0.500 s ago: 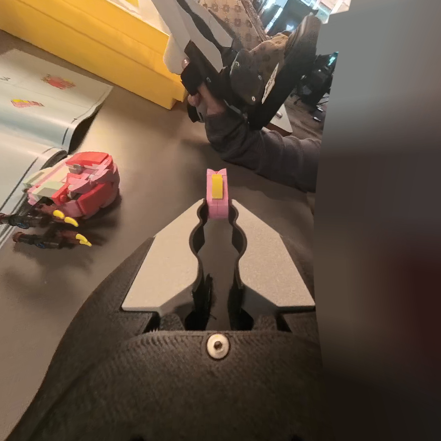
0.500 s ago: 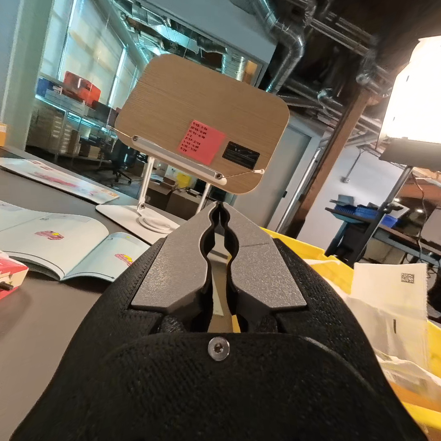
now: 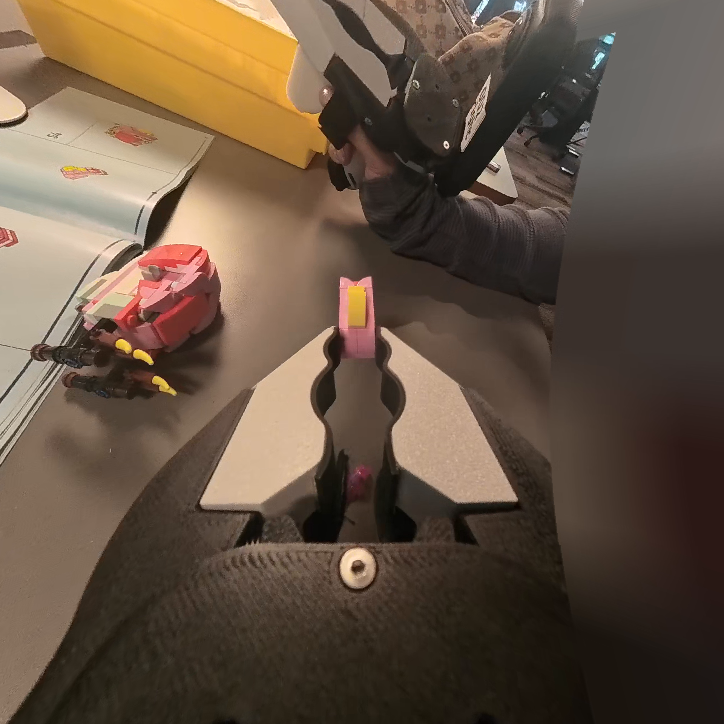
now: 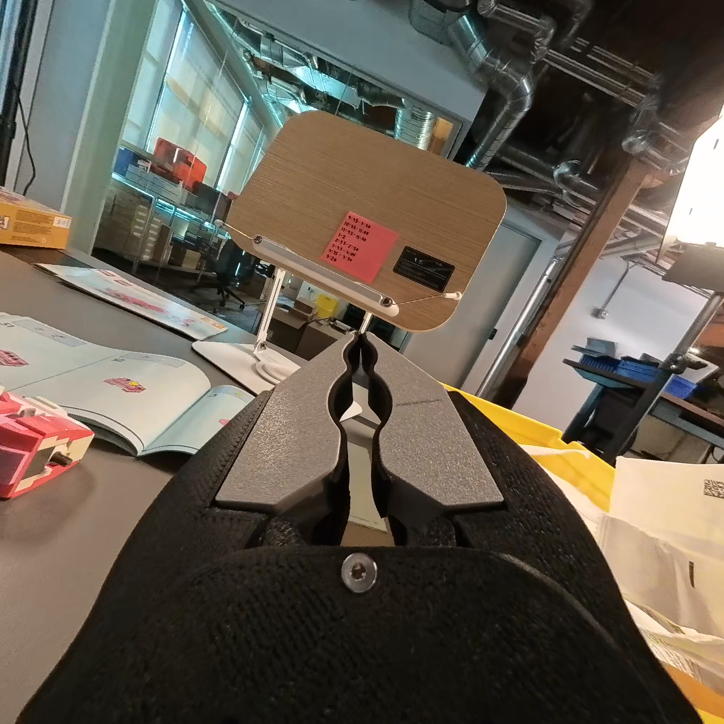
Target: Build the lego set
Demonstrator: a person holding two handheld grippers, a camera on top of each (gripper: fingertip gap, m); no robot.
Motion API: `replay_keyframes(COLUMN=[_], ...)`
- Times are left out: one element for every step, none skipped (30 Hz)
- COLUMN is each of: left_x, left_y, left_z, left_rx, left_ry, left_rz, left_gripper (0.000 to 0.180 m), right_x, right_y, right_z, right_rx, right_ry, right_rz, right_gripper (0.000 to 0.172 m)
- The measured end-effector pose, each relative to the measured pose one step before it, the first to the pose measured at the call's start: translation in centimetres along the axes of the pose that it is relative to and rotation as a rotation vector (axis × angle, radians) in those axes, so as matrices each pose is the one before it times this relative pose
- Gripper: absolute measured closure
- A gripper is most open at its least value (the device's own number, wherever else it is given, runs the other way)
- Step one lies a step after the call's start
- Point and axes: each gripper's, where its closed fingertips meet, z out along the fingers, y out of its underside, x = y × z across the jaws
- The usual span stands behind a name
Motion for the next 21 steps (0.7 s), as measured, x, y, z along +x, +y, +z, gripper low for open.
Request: replay_keyframes(left_x=[-0.001,0.006,0.000,-0.006,0.011,0.002,0.012,0.003,-0.003,0.000,0.006,0.012,-0.003,-0.008,0.007,-0.002,-0.001,-0.015,-0.013,-0.040,-0.040], left_y=[0.025,0.015,0.012,-0.016,-0.027,-0.009,-0.002,-0.001,-0.008,0.004,-0.005,0.006,0.008,0.004,0.009,-0.002,0.000,-0.026,-0.017,-0.011,-0.025], left_z=[0.017,0.012,0.008,-0.011,-0.006,-0.012,-0.004,0.000,0.001,0.003,0.000,0.008,0.001,0.009,0.001,0.007,0.000,-0.015,-0.019,-0.014,-0.029], left_rx=[-0.0017,-0.0011,-0.0010,0.0007,0.0015,0.0008,0.0000,0.0000,0.0000,-0.0002,-0.0002,-0.0003,-0.0005,-0.0005,-0.0005,-0.0002,0.0004,0.0012,0.0010,0.0008,0.0013], left_ry=[-0.0006,0.0006,0.0009,-0.0003,0.0009,0.0008,0.0012,0.0003,-0.0006,-0.0001,-0.0001,-0.0001,-0.0003,-0.0005,-0.0001,0.0000,-0.0006,-0.0013,-0.0018,-0.0025,-0.0039], left_rz=[-0.0001,-0.0012,-0.0009,0.0000,-0.0001,-0.0006,-0.0006,0.0001,0.0009,0.0010,0.0006,0.0005,0.0009,0.0008,0.0000,-0.0002,0.0007,0.0016,0.0019,0.0021,0.0026], left_gripper=[0.165,0.165,0.165,0.165,0.165,0.165,0.165,0.165,0.165,0.165,0.165,0.165,0.165,0.165,0.165,0.165,0.165,0.165,0.165,0.165,0.165], right_x=[-0.018,-0.002,-0.009,-0.004,-0.014,-0.007,-0.016,-0.033,-0.039,-0.028,-0.022,-0.017,-0.002,-0.023,-0.011,-0.008,-0.021,-0.022,-0.019,-0.034,-0.033], right_y=[0.016,-0.008,-0.007,-0.012,-0.002,0.012,0.008,0.008,0.012,0.023,0.003,-0.001,-0.003,0.015,0.012,0.011,0.006,0.003,-0.002,0.004,-0.002], right_z=[-0.001,-0.001,0.000,0.007,-0.003,0.005,0.002,0.011,0.009,0.005,0.008,0.001,0.006,0.003,0.009,0.000,0.007,0.008,0.001,0.003,0.005], right_rx=[-0.0002,0.0002,0.0008,0.0009,0.0004,-0.0001,-0.0002,-0.0001,-0.0004,-0.0006,-0.0002,0.0001,0.0000,-0.0003,-0.0004,-0.0004,-0.0003,-0.0001,0.0001,0.0000,-0.0002], right_ry=[-0.0012,-0.0007,-0.0007,-0.0011,-0.0011,-0.0011,-0.0013,-0.0022,-0.0025,-0.0016,-0.0012,-0.0010,-0.0009,-0.0009,-0.0009,-0.0010,-0.0011,-0.0012,-0.0013,-0.0015,-0.0017], right_rz=[0.0008,0.0012,0.0018,0.0018,0.0014,0.0011,0.0007,0.0008,0.0010,0.0006,0.0002,0.0003,0.0003,0.0003,0.0003,0.0003,0.0001,0.0002,0.0001,-0.0005,-0.0004], right_gripper=[0.172,0.172,0.172,0.172,0.172,0.172,0.172,0.172,0.172,0.172,0.172,0.172,0.172,0.172,0.172,0.172,0.172,0.172,0.172,0.172,0.172])
